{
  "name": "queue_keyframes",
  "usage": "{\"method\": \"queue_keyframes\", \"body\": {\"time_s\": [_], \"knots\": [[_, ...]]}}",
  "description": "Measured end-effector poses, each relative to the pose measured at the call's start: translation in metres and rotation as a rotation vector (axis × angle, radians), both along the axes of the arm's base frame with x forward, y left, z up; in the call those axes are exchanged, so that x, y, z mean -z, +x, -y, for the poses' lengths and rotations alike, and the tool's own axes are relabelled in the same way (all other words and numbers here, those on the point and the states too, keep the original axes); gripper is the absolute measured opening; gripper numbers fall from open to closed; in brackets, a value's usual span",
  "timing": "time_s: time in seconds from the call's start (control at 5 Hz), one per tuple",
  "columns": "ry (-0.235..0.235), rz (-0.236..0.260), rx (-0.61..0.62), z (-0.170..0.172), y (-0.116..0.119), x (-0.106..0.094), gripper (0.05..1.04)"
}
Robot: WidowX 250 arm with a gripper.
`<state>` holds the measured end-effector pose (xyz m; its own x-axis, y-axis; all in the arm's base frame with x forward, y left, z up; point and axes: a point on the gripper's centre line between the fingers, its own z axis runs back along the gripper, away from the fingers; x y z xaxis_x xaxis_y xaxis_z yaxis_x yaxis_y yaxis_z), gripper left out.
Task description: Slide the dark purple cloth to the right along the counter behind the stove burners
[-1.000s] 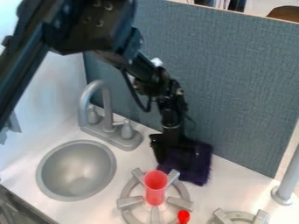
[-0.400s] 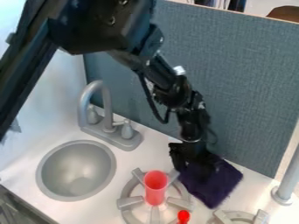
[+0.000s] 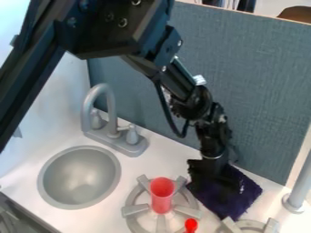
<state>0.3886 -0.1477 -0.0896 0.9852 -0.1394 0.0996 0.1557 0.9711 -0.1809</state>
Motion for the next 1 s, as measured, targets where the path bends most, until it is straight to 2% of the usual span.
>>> {"method": "queue_keyframes", "body": {"time_s": [0.2,0.4,0.6,0.8,1.0], "knots": [[0.024,0.007,-0.018,-0.005,-0.001,0.003,0.999],[0.049,0.066,0.006,-0.013,-0.003,-0.029,0.999],[0.092,0.086,0.031,-0.028,-0.021,-0.060,0.999],[0.114,0.067,0.037,-0.044,-0.033,-0.073,0.999],[0.173,0.019,0.069,-0.055,-0.043,-0.073,0.999]]}}
